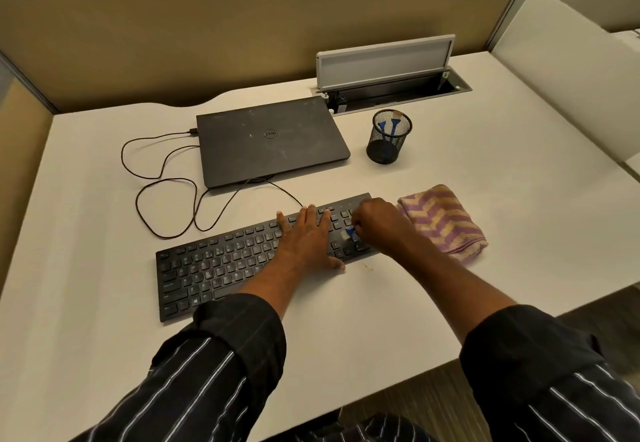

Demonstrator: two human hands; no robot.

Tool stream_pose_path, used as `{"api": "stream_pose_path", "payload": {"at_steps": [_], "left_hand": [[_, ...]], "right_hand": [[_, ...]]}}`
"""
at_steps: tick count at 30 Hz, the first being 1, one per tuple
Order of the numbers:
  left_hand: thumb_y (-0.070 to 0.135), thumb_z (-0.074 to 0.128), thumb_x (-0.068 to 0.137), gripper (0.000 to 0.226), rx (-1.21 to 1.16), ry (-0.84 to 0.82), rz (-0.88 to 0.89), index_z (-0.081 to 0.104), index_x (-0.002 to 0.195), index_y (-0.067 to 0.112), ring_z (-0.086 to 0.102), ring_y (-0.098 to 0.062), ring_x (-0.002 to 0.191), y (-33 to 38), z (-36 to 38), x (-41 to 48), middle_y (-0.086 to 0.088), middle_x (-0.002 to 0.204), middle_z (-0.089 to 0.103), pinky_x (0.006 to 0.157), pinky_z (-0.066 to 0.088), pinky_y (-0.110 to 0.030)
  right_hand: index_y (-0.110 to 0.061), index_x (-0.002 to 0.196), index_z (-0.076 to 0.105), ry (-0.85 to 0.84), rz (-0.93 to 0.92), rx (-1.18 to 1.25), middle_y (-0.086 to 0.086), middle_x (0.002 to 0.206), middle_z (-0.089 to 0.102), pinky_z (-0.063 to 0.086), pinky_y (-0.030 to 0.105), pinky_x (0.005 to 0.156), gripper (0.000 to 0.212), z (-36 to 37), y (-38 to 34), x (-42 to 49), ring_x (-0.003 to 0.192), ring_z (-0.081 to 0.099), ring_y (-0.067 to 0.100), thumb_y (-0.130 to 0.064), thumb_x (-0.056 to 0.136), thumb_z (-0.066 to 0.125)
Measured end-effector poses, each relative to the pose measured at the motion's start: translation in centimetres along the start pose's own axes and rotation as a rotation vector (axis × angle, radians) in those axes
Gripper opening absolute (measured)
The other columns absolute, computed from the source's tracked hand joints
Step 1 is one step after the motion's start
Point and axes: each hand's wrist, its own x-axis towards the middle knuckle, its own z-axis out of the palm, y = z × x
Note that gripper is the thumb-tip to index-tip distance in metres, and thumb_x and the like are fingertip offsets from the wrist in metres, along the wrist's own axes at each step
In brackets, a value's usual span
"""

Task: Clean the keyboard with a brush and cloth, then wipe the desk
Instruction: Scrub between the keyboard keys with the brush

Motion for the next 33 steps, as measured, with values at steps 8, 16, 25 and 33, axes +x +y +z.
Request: {"api": "stream_pose_path", "payload": {"at_steps": [8, 16, 25, 33], "left_hand": [[0.077, 0.067, 0.074, 0.126, -0.001, 0.022, -0.003, 0.004, 0.16, 0.011, 0.002, -0.032, 0.155, 0.1, 0.0, -0.2, -0.016, 0.167, 0.005, 0.12, -0.002, -0.064], [0.075, 0.069, 0.073, 0.128, -0.013, 0.054, 0.018, 0.005, 0.159, 0.005, 0.005, -0.033, 0.154, 0.1, 0.0, -0.1, -0.017, 0.166, 0.008, 0.125, 0.002, -0.052], [0.075, 0.071, 0.072, 0.131, -0.038, 0.056, 0.024, 0.004, 0.158, 0.003, 0.005, -0.034, 0.154, 0.1, 0.3, 0.2, -0.018, 0.166, 0.008, 0.126, 0.007, -0.047], [0.076, 0.071, 0.071, 0.131, -0.03, 0.059, 0.025, 0.004, 0.158, 0.003, 0.007, -0.035, 0.154, 0.0, 0.3, 0.2, -0.019, 0.166, 0.009, 0.126, 0.008, -0.047]], "right_hand": [[-0.005, 0.104, 0.074, 0.132, 0.033, 0.045, 0.013, 0.098, 0.069, 0.048, 0.029, 0.07, 0.021, -1.0, 0.7, 0.6, 0.081, 0.061, 0.021, -0.013, 0.092, 0.06], [-0.006, 0.108, 0.072, 0.105, 0.007, -0.074, 0.013, 0.102, 0.066, 0.049, 0.027, 0.074, 0.022, -0.2, 1.1, 0.6, 0.086, 0.062, 0.021, -0.015, 0.088, 0.068], [-0.011, 0.111, 0.073, 0.051, -0.108, -0.081, 0.009, 0.106, 0.064, 0.04, 0.022, 0.071, 0.022, -0.4, 0.7, 1.2, 0.089, 0.061, 0.019, -0.013, 0.091, 0.065], [-0.014, 0.109, 0.074, 0.025, -0.139, -0.064, 0.008, 0.108, 0.065, 0.039, 0.023, 0.071, 0.021, -1.4, 0.8, 1.7, 0.092, 0.059, 0.019, -0.013, 0.092, 0.062]]}}
